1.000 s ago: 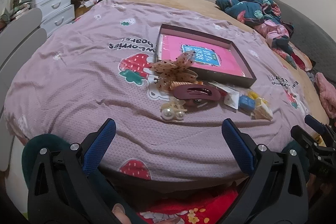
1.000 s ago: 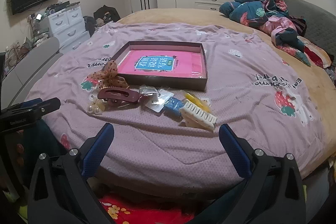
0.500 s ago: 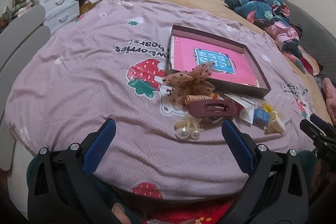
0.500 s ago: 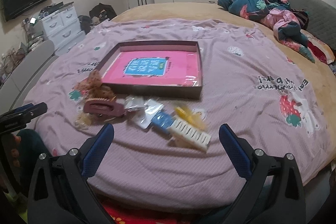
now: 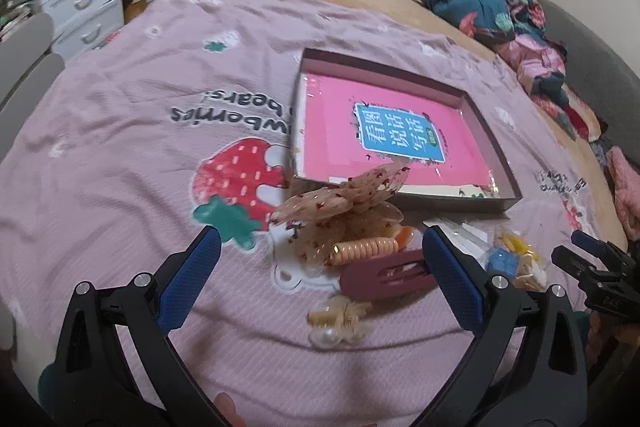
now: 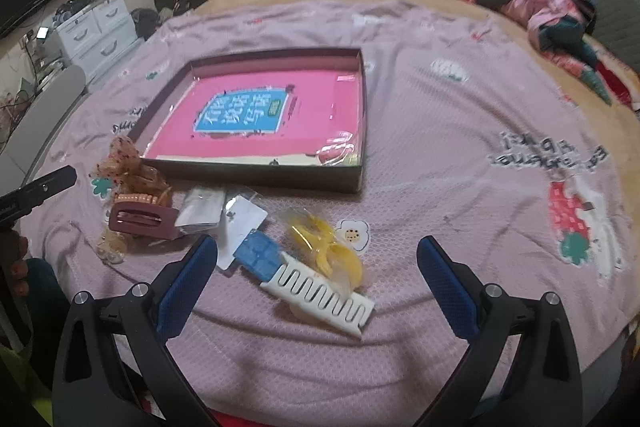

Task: Organize jewelry
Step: 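Grasp the polka-dot bow clip with the left tool while the right tool grasps the yellow bangle bag, then release the bow into the pink tray with the left tool while the right tool drops the bangles there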

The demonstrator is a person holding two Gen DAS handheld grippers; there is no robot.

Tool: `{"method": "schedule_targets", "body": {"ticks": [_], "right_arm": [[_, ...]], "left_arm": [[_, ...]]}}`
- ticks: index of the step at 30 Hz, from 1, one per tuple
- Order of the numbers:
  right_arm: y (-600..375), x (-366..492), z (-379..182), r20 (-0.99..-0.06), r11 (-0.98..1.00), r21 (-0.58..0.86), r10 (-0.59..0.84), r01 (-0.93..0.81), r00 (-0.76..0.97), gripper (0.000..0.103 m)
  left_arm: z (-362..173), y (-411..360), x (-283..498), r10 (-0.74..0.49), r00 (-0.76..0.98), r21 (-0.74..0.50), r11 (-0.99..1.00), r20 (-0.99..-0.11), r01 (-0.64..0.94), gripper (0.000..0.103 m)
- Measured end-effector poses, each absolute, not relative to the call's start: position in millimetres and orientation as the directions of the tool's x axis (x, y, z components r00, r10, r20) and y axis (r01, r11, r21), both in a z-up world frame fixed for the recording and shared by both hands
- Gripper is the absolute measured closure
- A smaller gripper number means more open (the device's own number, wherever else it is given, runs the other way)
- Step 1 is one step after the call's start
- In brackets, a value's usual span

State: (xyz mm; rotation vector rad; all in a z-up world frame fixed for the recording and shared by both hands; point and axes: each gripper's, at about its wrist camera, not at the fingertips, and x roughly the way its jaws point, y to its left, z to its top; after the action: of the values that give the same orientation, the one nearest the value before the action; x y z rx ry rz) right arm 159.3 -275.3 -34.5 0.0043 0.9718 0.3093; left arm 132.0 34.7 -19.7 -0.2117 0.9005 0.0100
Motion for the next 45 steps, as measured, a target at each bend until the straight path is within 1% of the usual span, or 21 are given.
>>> {"method": "schedule_targets", "body": {"ticks": [3,4,5,6,7,8,12,14,15,16,18,20,22,24,25,28,30,36,40,45], "right_arm": [[-273,173,-48,-0.835,0.952,0.151,0.267,-0.266,0.482,0.006],[-271,179,-53,-0.845,0.950,0.157,0.271,-0.270,0.461,0.010],[-269,183,-57,-0.852,0.946,0.167,0.280,-0.277,0.442,0.014],[-269,189,-64,-0.865,0.945,0.179,0.284,-0.275,0.414,0.026],[-269,194,-70,-0.875,0.946,0.189,0.284,-0.263,0.391,0.033],[-270,200,-77,-0.883,0.943,0.206,0.294,-0.260,0.366,0.034],[-270,209,-86,-0.885,0.935,0.238,0.321,-0.265,0.338,0.036],[-272,213,-87,-0.884,0.931,0.254,0.333,-0.262,0.327,0.045],[-273,214,-89,-0.883,0.927,0.268,0.345,-0.264,0.317,0.050],[-274,215,-91,-0.881,0.922,0.282,0.358,-0.265,0.309,0.053],[-275,216,-92,-0.878,0.918,0.292,0.369,-0.268,0.306,0.054],[-278,215,-92,-0.871,0.916,0.300,0.377,-0.268,0.315,0.058],[-281,215,-91,-0.864,0.913,0.309,0.386,-0.266,0.323,0.060],[-288,211,-89,-0.856,0.916,0.311,0.386,-0.254,0.343,0.061],[-293,210,-87,-0.851,0.917,0.314,0.387,-0.248,0.355,0.063],[-308,207,-83,-0.833,0.919,0.331,0.392,-0.216,0.390,0.064],[-318,208,-79,-0.821,0.919,0.343,0.393,-0.193,0.415,0.064],[-341,195,-53,-0.773,0.924,0.345,0.378,-0.162,0.509,0.064],[-339,188,-27,-0.732,0.928,0.321,0.370,-0.190,0.572,0.064],[-323,195,-1,-0.691,0.920,0.305,0.392,-0.247,0.608,0.064]], "left_arm": [[-32,31,148,-0.092,0.588,-0.174,0.981,-0.804,-0.085,0.008],[-36,31,153,-0.096,0.575,-0.176,0.981,-0.812,-0.086,0.008],[-39,30,157,-0.104,0.565,-0.182,0.980,-0.819,-0.083,0.008],[-44,28,161,-0.113,0.555,-0.187,0.979,-0.824,-0.078,0.009],[-47,27,165,-0.112,0.549,-0.184,0.980,-0.828,-0.078,0.010],[-51,26,167,-0.109,0.545,-0.179,0.981,-0.831,-0.077,0.010],[-61,27,175,-0.124,0.532,-0.196,0.977,-0.838,-0.081,0.017],[-66,28,180,-0.121,0.524,-0.196,0.976,-0.843,-0.091,0.022],[-67,28,181,-0.124,0.520,-0.201,0.975,-0.845,-0.094,0.029],[-70,29,183,-0.130,0.518,-0.208,0.973,-0.845,-0.096,0.035],[-73,30,186,-0.133,0.517,-0.214,0.972,-0.845,-0.100,0.042],[-75,29,188,-0.152,0.520,-0.229,0.970,-0.841,-0.087,0.053],[-76,28,188,-0.163,0.522,-0.235,0.969,-0.837,-0.075,0.069],[-77,27,187,-0.176,0.527,-0.246,0.967,-0.832,-0.064,0.077],[-77,27,186,-0.178,0.531,-0.245,0.968,-0.829,-0.059,0.081],[-72,27,182,-0.175,0.550,-0.241,0.969,-0.817,-0.049,0.087],[-67,30,177,-0.170,0.568,-0.241,0.969,-0.805,-0.051,0.089],[-37,44,163,-0.140,0.633,-0.231,0.971,-0.762,-0.064,0.090],[-15,52,158,-0.122,0.670,-0.226,0.972,-0.733,-0.070,0.090],[3,51,168,-0.114,0.699,-0.219,0.974,-0.706,-0.062,0.090]]}}
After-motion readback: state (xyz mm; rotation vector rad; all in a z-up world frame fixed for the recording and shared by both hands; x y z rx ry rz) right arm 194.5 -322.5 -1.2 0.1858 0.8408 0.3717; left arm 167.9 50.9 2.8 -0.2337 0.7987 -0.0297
